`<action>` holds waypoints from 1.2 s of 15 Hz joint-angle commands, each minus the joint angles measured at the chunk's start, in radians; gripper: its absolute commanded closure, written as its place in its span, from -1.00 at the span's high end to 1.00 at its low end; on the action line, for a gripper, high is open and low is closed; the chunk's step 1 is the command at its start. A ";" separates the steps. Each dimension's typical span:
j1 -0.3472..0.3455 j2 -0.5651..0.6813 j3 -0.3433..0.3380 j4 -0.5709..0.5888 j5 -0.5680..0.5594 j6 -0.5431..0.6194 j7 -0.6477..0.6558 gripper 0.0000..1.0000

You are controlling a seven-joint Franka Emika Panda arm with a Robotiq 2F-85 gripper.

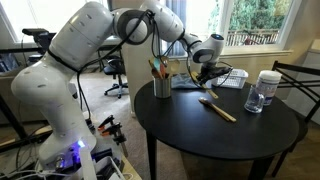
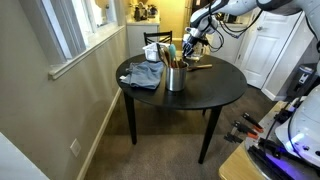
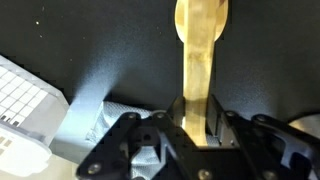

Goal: Put the wooden spatula in the silver holder.

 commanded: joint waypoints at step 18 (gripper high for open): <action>-0.034 -0.593 -0.023 -0.676 0.674 0.182 -0.696 -0.81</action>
